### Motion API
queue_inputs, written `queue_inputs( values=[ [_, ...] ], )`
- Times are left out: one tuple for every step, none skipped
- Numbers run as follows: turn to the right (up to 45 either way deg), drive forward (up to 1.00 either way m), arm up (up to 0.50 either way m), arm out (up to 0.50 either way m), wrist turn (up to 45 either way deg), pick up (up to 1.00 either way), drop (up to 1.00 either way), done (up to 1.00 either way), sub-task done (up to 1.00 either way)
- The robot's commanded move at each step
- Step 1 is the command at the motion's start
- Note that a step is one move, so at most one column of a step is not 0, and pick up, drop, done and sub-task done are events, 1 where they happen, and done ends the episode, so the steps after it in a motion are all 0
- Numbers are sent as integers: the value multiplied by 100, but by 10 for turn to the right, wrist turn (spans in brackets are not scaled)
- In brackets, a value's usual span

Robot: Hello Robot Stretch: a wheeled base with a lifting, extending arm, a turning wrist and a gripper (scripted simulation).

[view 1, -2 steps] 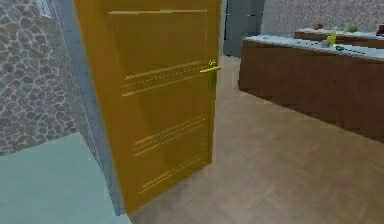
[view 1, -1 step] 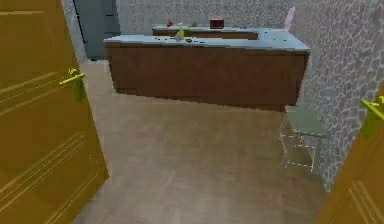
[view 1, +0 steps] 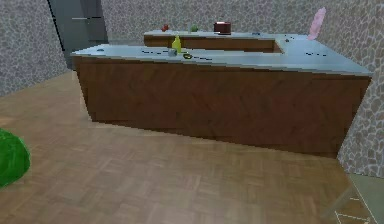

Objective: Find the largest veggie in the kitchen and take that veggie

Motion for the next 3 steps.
queue_inputs(
  values=[
    [60, 0, 0, 0, 0, 0, 0, 0, 0],
    [0, 35, 0, 0, 0, 0, 0, 0, 0],
    [-450, 0, 0, 0, 0, 0, 0, 0, 0]
  ],
)
